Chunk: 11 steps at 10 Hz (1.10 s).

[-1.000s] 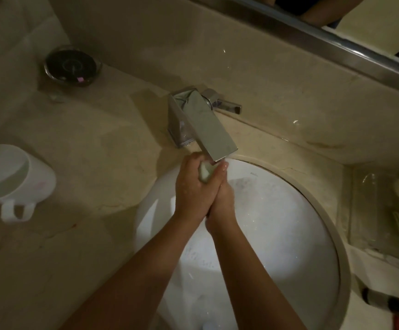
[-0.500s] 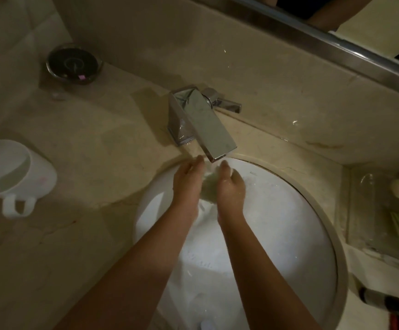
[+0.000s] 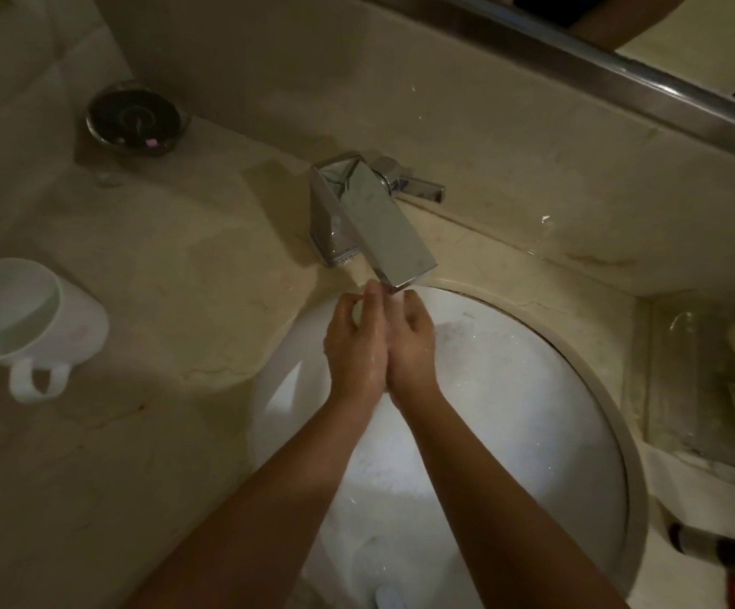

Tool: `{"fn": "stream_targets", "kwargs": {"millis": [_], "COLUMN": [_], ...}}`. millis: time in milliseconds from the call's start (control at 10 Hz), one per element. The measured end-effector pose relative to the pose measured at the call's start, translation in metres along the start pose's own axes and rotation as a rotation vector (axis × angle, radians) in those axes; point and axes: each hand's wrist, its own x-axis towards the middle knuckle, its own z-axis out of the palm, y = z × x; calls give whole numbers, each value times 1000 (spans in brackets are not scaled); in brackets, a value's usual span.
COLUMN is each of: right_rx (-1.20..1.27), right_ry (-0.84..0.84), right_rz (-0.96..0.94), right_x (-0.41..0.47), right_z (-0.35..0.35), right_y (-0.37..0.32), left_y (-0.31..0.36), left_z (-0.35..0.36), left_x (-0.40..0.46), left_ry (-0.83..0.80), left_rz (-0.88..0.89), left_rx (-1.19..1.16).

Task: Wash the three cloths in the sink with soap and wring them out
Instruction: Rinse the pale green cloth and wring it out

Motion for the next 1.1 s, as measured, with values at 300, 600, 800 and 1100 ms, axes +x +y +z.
{"fn": "stream_targets", "kwargs": {"millis": [300,600,800,1100], "right_rx": [-23,828,-315,-275], "right_ry": [65,38,163,196], "right_rz": [164,166,-459,-71], "right_x": [7,2,2,7], "right_z": [0,-25,-1,5], "right_y": [-10,-16,13,-10], "left_y": [6,-18,-4,10], "left_z": [4,-16,-9,4], "left_x": [21,21,-1,24], "left_ry": [65,-177,-188,-33], "left_rz": [-356,-497,-202,-196], "left_rx": [-231,-533,-220,-142]}}
